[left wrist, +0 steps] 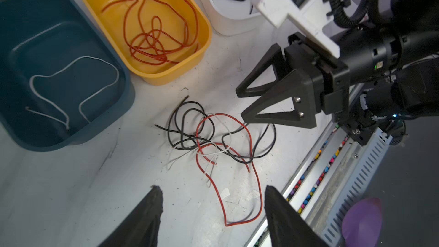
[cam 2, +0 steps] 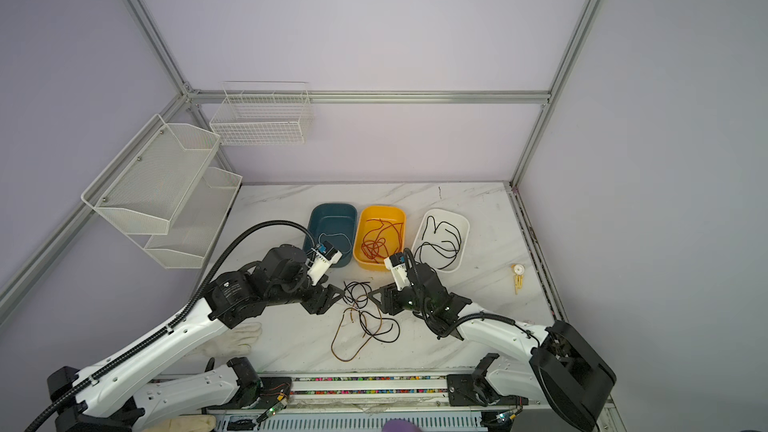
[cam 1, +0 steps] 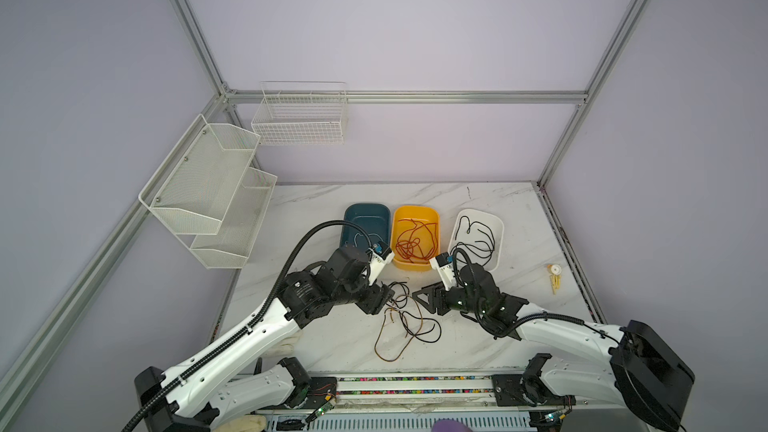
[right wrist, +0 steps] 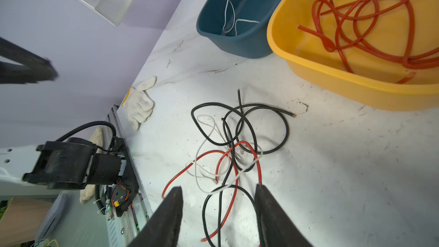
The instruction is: Untangle the cables
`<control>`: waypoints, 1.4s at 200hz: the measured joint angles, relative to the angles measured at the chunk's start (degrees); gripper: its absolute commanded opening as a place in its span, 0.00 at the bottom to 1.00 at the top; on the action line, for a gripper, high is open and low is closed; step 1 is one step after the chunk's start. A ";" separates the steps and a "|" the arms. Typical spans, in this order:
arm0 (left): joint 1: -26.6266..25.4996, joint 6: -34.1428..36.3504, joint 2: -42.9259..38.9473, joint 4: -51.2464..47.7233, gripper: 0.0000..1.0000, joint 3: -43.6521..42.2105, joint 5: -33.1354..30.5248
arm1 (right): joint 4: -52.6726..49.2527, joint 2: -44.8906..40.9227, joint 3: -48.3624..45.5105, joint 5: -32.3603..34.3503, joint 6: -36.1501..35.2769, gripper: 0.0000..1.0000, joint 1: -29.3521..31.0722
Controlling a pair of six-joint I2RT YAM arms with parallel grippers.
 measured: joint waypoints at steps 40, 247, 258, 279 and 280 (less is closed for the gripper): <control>0.42 -2.91 -8.81 0.96 0.80 -5.31 -11.17 | 3.41 9.86 5.11 3.39 4.13 0.52 2.05; 1.51 -4.26 -10.34 2.99 0.82 -7.37 -18.73 | 20.28 27.89 15.34 12.22 13.00 0.07 10.56; 1.53 -4.28 -10.34 2.99 0.83 -7.37 -18.71 | 19.78 26.43 15.34 12.26 12.22 0.01 10.56; 1.53 -4.28 -10.34 2.99 0.83 -7.37 -18.62 | 17.33 21.29 15.45 12.90 9.99 0.00 10.56; 1.53 -4.28 -10.34 2.99 0.83 -7.37 -18.60 | 17.22 21.07 15.47 12.92 9.90 0.00 10.56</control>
